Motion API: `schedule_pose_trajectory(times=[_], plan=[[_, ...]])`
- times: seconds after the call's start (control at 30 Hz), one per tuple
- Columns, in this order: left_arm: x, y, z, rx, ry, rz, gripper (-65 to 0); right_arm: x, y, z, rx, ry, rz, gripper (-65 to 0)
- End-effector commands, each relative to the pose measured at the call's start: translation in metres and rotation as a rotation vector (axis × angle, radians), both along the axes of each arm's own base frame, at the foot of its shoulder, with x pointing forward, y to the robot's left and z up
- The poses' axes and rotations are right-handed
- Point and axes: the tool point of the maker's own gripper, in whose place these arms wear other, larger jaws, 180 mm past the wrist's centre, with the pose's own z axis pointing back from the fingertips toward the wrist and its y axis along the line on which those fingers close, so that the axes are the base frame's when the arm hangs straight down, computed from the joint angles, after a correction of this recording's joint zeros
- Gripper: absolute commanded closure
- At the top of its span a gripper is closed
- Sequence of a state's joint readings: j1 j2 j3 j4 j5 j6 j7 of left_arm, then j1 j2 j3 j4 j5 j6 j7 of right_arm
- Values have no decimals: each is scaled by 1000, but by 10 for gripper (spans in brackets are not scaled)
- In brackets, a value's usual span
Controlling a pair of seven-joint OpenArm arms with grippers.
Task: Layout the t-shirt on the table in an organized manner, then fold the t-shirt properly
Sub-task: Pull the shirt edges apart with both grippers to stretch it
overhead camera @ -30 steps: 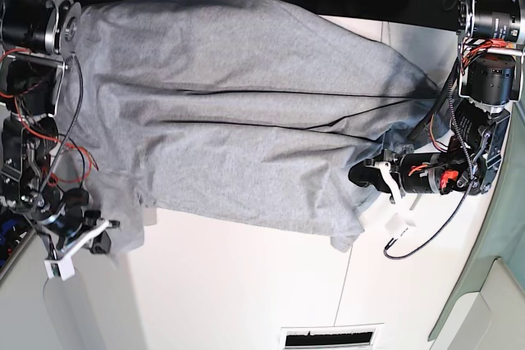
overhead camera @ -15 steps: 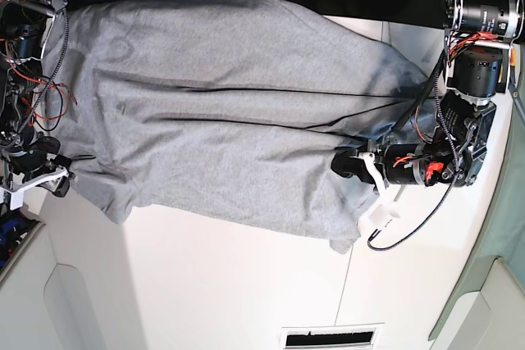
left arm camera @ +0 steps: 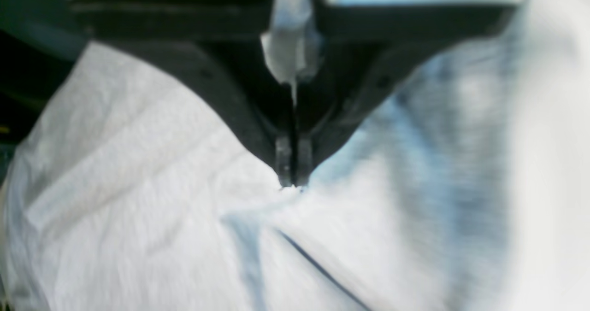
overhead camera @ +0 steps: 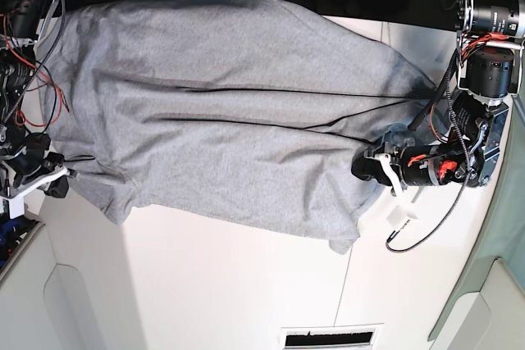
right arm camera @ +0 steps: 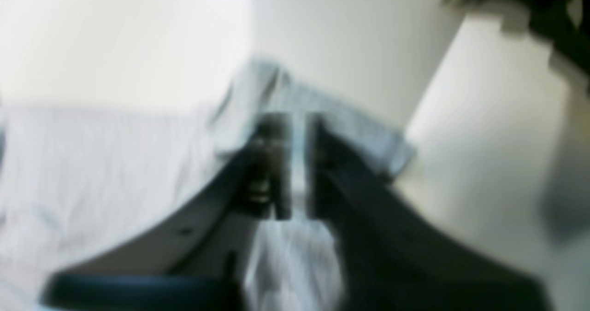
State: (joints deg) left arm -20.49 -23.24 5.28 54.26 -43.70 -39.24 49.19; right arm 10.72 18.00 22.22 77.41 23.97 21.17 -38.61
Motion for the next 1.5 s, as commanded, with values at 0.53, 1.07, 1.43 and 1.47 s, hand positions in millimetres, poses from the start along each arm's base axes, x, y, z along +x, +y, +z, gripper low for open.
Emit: schedule_pose_trajectory(times=[0.53,1.07,1.43,1.47], plan=[[45,-10,4,119,-160,102,0,-63,45,-41,161,37,111,0],[34,64,-49,421,-42,332,-64,-93,57,-103,130,191,123,0],[89,70,6,411,-133,336,-152,-49,23,-99,104,172,73,0],[93,65,11,390,-136,315,-152,-41,22,-96,107,163,69,0]])
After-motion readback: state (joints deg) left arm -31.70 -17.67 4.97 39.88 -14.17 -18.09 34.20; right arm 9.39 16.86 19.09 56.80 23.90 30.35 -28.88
